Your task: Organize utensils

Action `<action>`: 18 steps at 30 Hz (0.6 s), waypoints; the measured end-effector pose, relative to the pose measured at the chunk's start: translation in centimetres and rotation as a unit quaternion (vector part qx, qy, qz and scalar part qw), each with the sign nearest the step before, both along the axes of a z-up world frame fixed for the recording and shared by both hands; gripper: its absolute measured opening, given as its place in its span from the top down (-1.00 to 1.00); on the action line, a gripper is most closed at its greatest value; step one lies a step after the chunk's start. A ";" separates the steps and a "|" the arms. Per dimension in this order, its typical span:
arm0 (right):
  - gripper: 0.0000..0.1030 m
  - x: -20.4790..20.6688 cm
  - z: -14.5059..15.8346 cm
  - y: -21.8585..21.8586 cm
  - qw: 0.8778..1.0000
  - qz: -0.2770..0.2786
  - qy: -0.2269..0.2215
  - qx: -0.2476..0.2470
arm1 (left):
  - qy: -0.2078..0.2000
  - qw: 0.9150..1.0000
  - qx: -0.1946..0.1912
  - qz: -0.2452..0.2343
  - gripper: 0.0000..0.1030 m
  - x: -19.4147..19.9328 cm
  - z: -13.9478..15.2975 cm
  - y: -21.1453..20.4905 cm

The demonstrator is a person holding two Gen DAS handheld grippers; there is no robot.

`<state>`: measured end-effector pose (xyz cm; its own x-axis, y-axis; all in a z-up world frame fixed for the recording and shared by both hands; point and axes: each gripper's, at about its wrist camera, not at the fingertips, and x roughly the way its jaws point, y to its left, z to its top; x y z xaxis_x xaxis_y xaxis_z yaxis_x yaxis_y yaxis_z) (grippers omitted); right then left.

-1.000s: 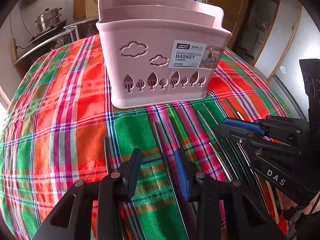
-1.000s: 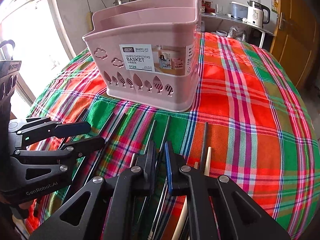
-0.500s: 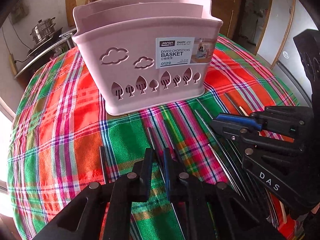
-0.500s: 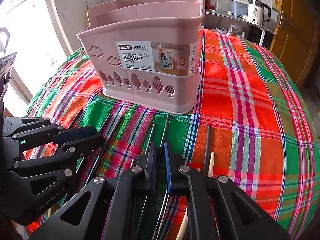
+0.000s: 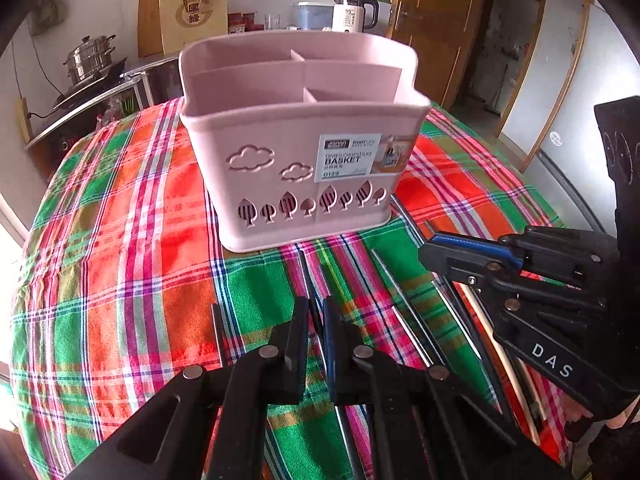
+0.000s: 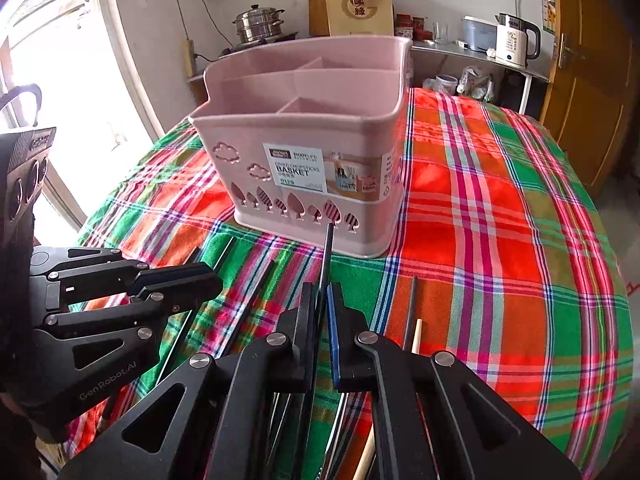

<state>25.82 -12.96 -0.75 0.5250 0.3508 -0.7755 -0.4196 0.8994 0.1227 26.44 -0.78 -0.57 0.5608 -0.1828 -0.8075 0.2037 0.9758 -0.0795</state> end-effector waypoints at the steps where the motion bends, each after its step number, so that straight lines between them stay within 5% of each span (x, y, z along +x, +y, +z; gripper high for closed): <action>1: 0.89 -0.2 0.5 -0.1 1.000 0.000 -0.006 0.003 | -0.009 1.000 -0.003 0.000 0.87 -0.3 0.7 0.2; 18: 0.90 -4.1 10.5 -2.0 0.991 -0.009 -0.120 0.060 | -0.131 0.990 -0.045 0.010 0.92 -4.5 11.4 2.9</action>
<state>21.69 -14.97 9.79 0.6963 0.4220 -0.5805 -0.4335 0.8919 0.1284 21.97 2.14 10.83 0.7527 -0.2348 -0.6151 0.2099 0.9711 -0.1138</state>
